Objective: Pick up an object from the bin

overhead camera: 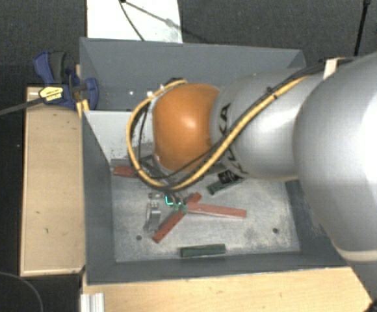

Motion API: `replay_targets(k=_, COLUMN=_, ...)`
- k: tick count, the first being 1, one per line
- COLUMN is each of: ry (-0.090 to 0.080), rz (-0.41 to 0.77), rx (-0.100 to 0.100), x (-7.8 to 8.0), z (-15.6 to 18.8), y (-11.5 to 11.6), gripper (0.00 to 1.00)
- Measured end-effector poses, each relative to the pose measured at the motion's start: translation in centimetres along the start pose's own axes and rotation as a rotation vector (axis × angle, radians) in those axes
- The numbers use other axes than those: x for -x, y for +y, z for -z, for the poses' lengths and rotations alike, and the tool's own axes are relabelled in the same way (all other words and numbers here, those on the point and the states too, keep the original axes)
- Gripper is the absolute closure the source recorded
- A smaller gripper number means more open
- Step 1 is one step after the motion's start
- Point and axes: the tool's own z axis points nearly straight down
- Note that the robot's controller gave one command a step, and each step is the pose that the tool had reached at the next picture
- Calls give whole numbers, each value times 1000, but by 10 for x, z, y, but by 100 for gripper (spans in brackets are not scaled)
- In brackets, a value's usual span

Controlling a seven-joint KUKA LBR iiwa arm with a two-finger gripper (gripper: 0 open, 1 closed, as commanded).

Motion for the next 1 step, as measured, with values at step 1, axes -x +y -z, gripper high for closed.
replay_targets(k=1, ry=-2, rz=187, rx=-1, x=-29, z=-66, y=-39, gripper=0)
